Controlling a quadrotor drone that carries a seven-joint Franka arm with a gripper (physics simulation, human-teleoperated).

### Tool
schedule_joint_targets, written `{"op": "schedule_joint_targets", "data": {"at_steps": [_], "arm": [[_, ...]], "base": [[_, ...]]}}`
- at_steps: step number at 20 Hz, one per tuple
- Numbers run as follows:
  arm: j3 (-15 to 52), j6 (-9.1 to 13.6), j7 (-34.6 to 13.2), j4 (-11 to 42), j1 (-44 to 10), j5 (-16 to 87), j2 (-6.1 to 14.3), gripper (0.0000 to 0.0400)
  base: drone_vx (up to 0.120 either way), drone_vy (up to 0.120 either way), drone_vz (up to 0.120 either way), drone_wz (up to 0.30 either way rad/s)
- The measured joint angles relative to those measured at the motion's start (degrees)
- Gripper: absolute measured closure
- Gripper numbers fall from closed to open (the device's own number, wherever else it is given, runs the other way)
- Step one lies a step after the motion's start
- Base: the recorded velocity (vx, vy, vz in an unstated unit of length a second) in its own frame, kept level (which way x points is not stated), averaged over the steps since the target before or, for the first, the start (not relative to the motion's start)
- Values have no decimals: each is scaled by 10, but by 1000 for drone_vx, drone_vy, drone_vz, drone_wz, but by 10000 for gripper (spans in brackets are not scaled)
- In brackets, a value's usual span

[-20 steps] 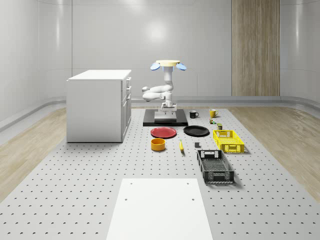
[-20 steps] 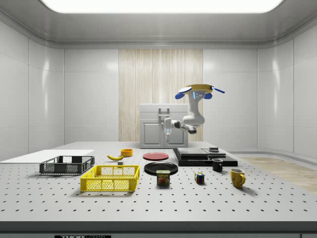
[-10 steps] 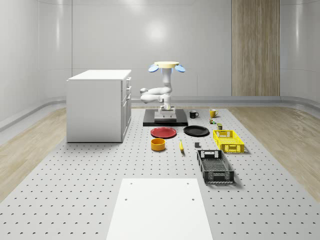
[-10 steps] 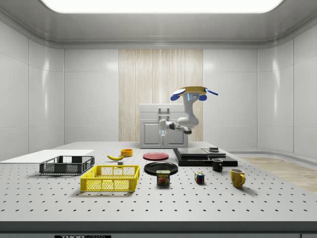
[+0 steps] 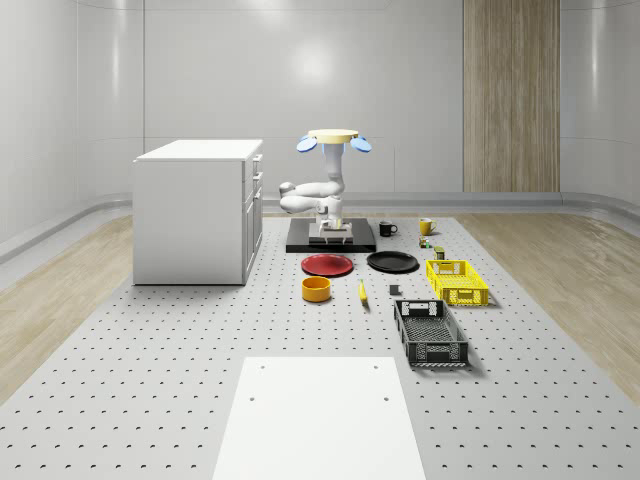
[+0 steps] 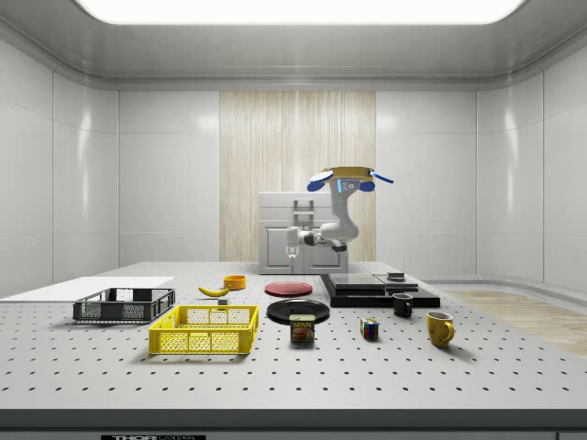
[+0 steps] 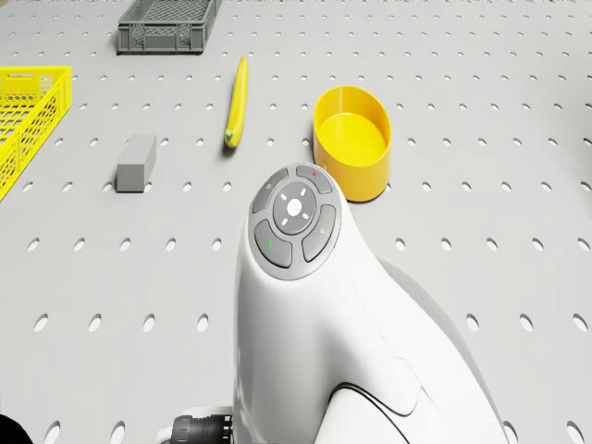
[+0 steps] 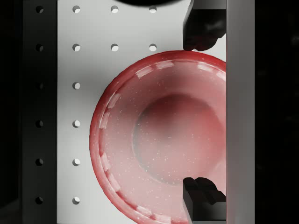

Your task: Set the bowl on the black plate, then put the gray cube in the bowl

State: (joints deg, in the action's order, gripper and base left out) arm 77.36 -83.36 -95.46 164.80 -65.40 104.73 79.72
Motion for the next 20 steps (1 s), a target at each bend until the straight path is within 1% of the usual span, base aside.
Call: {"op": "schedule_joint_targets", "data": {"at_steps": [3, 5, 10, 13, 20], "arm": [[1, -4, -1, 0, -1, -2, 5, 0], [1, -7, -2, 0, -2, -3, 8, 0], [3, -14, -3, -1, -4, -7, 15, 0], [4, -18, -4, -1, -5, -8, 19, 0], [5, -27, -6, -1, -7, -12, 29, 0]], "base": [[120, 0, 0, 0], [120, 0, -80, 0], [120, 0, 0, 0], [120, -120, 0, 0], [120, 0, 0, 0]]}}
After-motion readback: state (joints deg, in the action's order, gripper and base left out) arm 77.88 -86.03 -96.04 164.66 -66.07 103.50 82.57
